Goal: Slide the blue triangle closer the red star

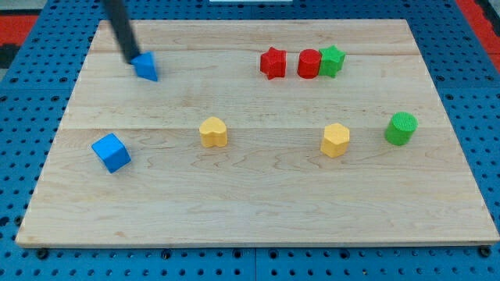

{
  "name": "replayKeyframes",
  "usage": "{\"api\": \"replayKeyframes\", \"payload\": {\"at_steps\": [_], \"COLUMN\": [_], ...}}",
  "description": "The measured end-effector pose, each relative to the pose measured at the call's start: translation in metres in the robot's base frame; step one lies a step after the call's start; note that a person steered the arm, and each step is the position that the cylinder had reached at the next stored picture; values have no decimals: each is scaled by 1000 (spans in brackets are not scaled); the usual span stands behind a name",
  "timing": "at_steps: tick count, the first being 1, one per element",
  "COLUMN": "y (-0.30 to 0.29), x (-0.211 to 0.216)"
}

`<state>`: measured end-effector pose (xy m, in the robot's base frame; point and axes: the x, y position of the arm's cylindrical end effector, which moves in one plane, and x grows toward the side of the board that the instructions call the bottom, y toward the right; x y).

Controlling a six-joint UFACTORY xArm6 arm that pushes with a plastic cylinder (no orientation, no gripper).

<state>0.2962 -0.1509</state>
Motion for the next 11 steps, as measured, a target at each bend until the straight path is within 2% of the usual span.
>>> {"api": "replayKeyframes", "payload": {"at_steps": [1, 2, 3, 4, 6, 8, 10, 11], "y": [32, -30, -54, -40, 69, 0, 88, 109], "x": [0, 17, 43, 54, 23, 24, 22, 22]}}
